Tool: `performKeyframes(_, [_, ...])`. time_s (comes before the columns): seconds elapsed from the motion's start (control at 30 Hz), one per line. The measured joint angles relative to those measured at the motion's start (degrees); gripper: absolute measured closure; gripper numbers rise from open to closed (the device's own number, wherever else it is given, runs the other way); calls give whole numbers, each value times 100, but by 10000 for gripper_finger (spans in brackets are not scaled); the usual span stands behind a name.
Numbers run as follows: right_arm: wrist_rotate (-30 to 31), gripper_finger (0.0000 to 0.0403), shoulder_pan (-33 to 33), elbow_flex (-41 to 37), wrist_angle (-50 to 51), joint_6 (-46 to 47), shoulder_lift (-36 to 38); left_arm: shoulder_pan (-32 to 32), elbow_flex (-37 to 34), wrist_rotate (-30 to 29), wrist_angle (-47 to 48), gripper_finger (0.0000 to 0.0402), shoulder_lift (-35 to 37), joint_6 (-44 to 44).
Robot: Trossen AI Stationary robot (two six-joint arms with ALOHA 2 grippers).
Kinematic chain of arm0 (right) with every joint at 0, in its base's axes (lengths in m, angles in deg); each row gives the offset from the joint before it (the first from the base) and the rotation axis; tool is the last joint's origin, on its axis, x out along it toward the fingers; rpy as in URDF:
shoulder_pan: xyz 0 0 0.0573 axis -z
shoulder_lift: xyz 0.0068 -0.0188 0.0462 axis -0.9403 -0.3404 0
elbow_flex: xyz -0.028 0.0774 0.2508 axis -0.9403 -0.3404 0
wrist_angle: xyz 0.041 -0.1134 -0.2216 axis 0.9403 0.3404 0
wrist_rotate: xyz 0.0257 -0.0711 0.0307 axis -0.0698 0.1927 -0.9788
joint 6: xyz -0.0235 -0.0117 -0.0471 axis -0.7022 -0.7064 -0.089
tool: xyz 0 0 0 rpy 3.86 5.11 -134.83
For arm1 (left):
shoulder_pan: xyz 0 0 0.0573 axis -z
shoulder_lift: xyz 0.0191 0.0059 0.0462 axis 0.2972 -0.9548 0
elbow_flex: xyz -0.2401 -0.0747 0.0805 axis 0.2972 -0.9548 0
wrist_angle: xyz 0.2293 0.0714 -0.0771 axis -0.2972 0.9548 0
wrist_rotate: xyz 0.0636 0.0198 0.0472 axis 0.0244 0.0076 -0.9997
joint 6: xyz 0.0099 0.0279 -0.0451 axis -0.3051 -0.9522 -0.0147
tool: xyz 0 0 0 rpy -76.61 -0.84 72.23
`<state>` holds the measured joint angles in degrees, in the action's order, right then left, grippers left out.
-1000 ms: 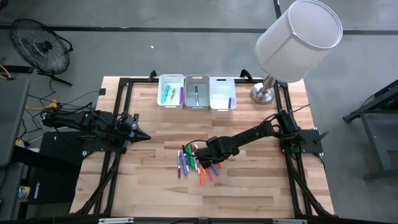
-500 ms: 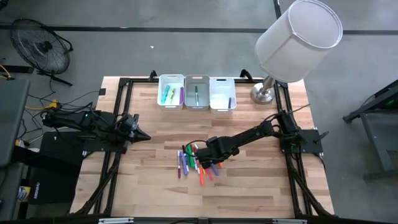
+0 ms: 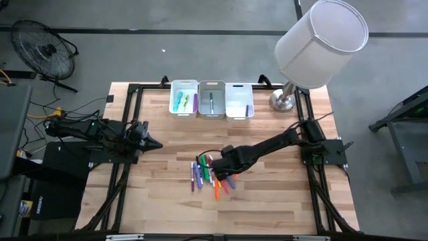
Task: Pick & Place Markers
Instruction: Put the right orange pen into the right white bin
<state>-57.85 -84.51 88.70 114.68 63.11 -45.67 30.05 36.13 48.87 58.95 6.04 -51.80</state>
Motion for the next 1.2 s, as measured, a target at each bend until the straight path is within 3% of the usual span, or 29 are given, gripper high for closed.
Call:
performKeyframes(0.6, [723,375,417,4,381,-1129,917,0,0,-1056,-6,399,0,643])
performKeyframes(1.2, [1000,377,2006,13,520,-3845,1132,0,1,-2785,-267,399,-2,1266])
